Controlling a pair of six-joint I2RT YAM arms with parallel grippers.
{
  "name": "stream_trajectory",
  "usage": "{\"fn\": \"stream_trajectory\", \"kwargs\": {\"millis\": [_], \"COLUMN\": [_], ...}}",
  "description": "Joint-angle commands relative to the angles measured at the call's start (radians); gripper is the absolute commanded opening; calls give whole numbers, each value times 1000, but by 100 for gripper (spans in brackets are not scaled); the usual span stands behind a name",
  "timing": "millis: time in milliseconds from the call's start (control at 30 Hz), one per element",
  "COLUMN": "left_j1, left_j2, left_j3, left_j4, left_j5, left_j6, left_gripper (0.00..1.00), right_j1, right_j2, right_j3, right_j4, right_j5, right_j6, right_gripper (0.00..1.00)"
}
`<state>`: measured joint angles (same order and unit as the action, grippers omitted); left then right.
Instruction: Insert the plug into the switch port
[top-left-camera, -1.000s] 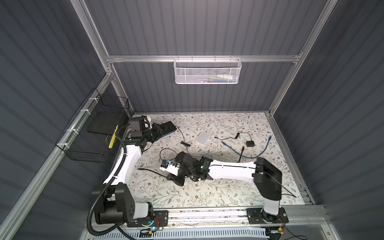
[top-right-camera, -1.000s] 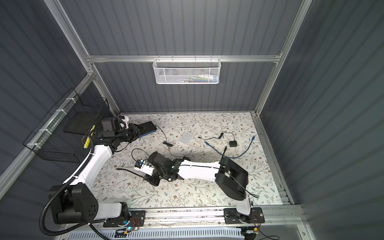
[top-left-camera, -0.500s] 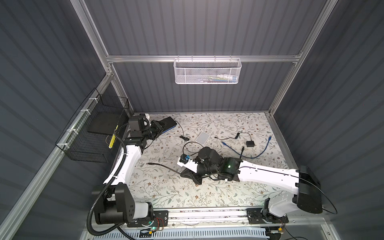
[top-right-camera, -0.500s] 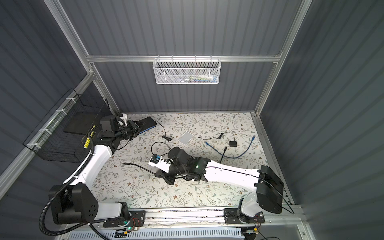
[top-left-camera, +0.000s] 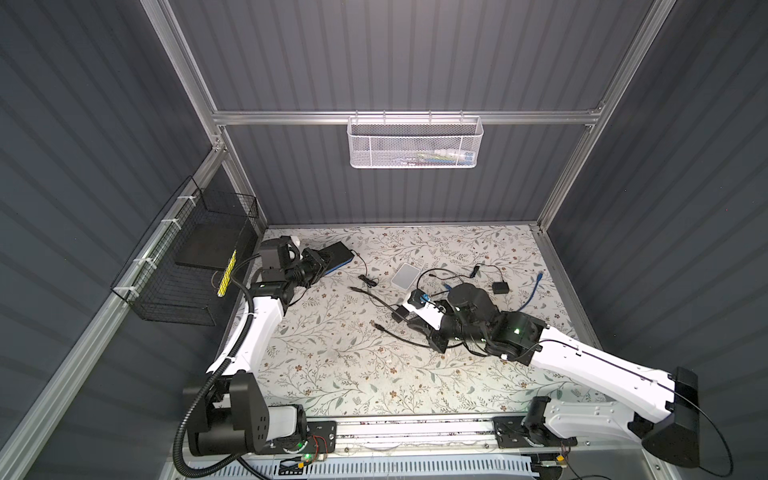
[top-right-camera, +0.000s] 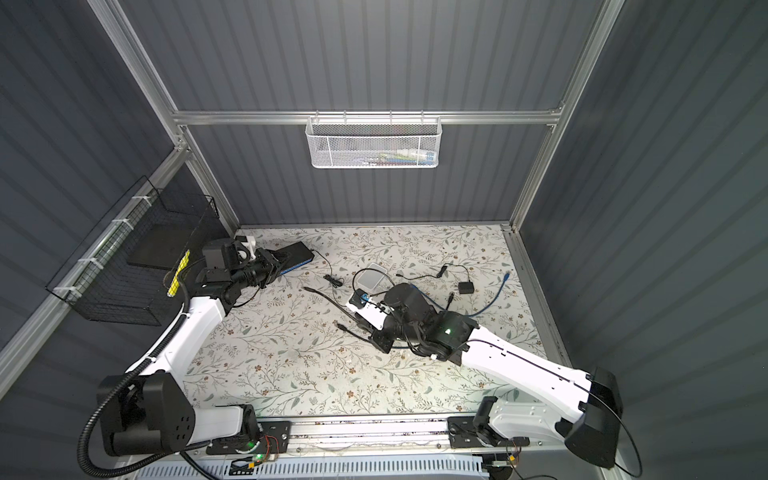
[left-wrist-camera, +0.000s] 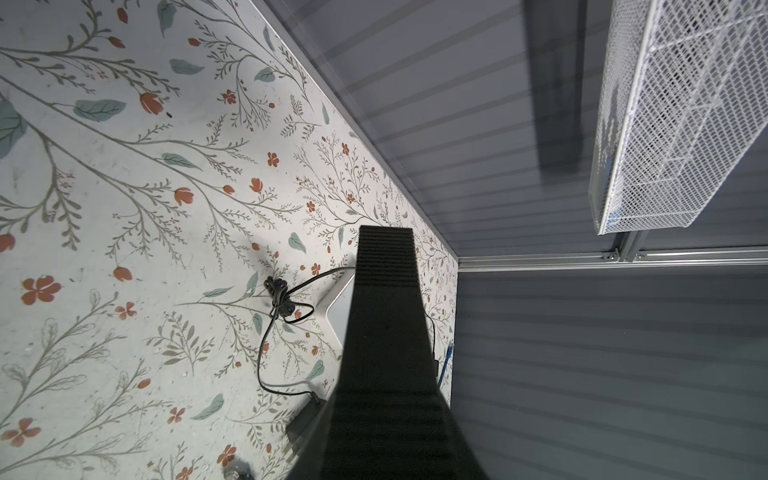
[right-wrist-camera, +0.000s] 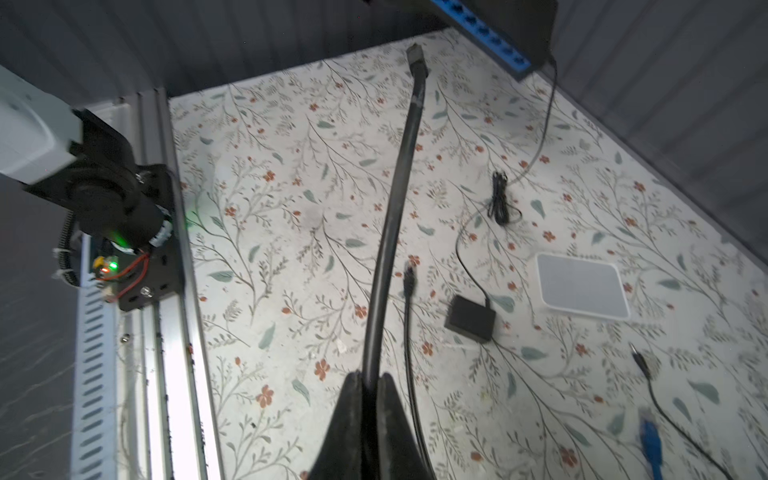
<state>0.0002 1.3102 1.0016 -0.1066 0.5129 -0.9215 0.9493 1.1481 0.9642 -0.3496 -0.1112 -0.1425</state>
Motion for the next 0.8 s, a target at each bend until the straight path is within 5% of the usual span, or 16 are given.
{"fn": "stream_trajectory", "kwargs": {"millis": [0, 367, 767], "left_j1": [6, 6, 6], "left_j2": [-55, -87, -69], "left_j3": [-47, -139, -200], "left_j4": [41, 53, 129], "left_j5": [6, 21, 21], "left_j6": [-18, 2, 0], "left_gripper": [0, 0, 0], "right_j1": [-24, 2, 113], "right_j2": [7, 214, 206], "right_j3": [-71, -227, -311], "right_j4": [0, 304, 337], "right_j5": [76, 29, 19], "right_j6": [-6, 50, 52], "right_gripper": [3, 2, 7]}}
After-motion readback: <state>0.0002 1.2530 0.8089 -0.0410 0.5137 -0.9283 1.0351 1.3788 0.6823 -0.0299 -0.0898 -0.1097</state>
